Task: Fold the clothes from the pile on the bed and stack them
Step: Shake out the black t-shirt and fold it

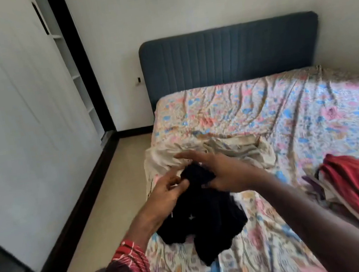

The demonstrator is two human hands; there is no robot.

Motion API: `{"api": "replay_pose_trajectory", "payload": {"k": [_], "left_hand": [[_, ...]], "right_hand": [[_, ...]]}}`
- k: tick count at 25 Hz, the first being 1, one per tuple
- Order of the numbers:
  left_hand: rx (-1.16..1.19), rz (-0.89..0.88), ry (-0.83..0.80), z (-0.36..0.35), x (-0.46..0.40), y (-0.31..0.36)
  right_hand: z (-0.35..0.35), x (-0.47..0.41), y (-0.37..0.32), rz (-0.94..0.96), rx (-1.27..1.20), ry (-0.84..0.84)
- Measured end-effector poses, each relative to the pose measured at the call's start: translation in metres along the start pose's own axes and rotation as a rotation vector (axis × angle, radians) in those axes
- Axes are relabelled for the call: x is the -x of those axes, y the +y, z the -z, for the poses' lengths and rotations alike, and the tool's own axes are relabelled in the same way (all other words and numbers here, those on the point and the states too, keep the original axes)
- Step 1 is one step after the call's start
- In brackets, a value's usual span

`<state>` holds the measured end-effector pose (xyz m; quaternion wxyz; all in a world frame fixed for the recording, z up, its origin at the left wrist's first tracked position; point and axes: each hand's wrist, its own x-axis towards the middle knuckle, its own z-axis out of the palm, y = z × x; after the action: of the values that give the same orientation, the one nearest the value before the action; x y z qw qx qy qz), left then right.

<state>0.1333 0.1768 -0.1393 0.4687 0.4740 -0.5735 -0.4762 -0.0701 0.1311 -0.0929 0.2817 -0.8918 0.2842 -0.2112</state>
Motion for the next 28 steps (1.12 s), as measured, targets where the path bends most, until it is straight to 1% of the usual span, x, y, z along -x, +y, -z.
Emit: {"api": "replay_pose_trajectory", "payload": {"k": [2, 3, 4, 5, 6, 8, 9, 10, 11, 12, 13, 14, 16, 18, 19, 21, 24, 26, 28], "left_hand": [[-0.175, 0.007, -0.038, 0.001, 0.017, -0.023], [-0.26, 0.002, 0.004, 0.006, 0.023, -0.029], [-0.333, -0.04, 0.052, 0.011, 0.028, -0.028], [-0.385, -0.102, 0.087, 0.018, 0.032, -0.023], [-0.386, -0.18, 0.092, 0.026, 0.035, -0.02], [-0.321, -0.267, 0.076, 0.036, 0.043, -0.01], [-0.316, -0.261, 0.07, 0.038, 0.048, -0.008], [-0.313, -0.259, 0.053, 0.038, 0.053, -0.007], [-0.342, -0.247, 0.045, 0.039, 0.058, -0.007], [-0.342, -0.22, 0.025, 0.039, 0.061, -0.006], [-0.339, -0.169, -0.004, 0.041, 0.062, -0.005], [-0.302, -0.099, -0.05, 0.042, 0.062, 0.0], [-0.218, 0.035, -0.166, 0.045, 0.059, 0.005], [-0.2, 0.051, -0.237, 0.046, 0.054, 0.009], [-0.184, 0.042, -0.238, 0.046, 0.051, 0.01], [-0.076, 0.004, -0.195, 0.046, 0.049, 0.015], [0.119, -0.05, -0.12, 0.054, 0.048, 0.023], [0.176, -0.064, -0.136, 0.059, 0.049, 0.027], [0.209, -0.068, -0.169, 0.059, 0.049, 0.03]], "right_hand": [[-0.029, 0.022, 0.009, -0.083, -0.105, 0.179], [-0.038, 0.032, 0.013, -0.117, -0.136, 0.272], [-0.042, 0.043, 0.02, -0.152, -0.136, 0.335], [-0.041, 0.052, 0.024, -0.184, -0.145, 0.35], [-0.039, 0.059, 0.029, -0.21, -0.136, 0.316], [-0.04, 0.067, 0.035, -0.237, -0.034, 0.25], [-0.043, 0.069, 0.038, -0.233, -0.01, 0.28], [-0.046, 0.071, 0.039, -0.226, -0.021, 0.343], [-0.049, 0.072, 0.036, -0.221, -0.115, 0.416], [-0.052, 0.072, 0.032, -0.212, -0.278, 0.479], [-0.054, 0.07, 0.026, -0.201, -0.425, 0.522], [-0.054, 0.067, 0.021, -0.183, -0.516, 0.544], [-0.053, 0.06, 0.008, -0.146, -0.538, 0.529], [-0.05, 0.053, -0.004, -0.115, -0.512, 0.475], [-0.047, 0.051, -0.008, -0.092, -0.512, 0.454], [-0.04, 0.05, -0.011, -0.056, -0.563, 0.432], [-0.031, 0.055, -0.007, -0.054, -0.723, 0.379], [-0.028, 0.058, -0.004, -0.069, -0.806, 0.335], [-0.026, 0.06, -0.002, -0.041, -0.906, 0.296]]}}
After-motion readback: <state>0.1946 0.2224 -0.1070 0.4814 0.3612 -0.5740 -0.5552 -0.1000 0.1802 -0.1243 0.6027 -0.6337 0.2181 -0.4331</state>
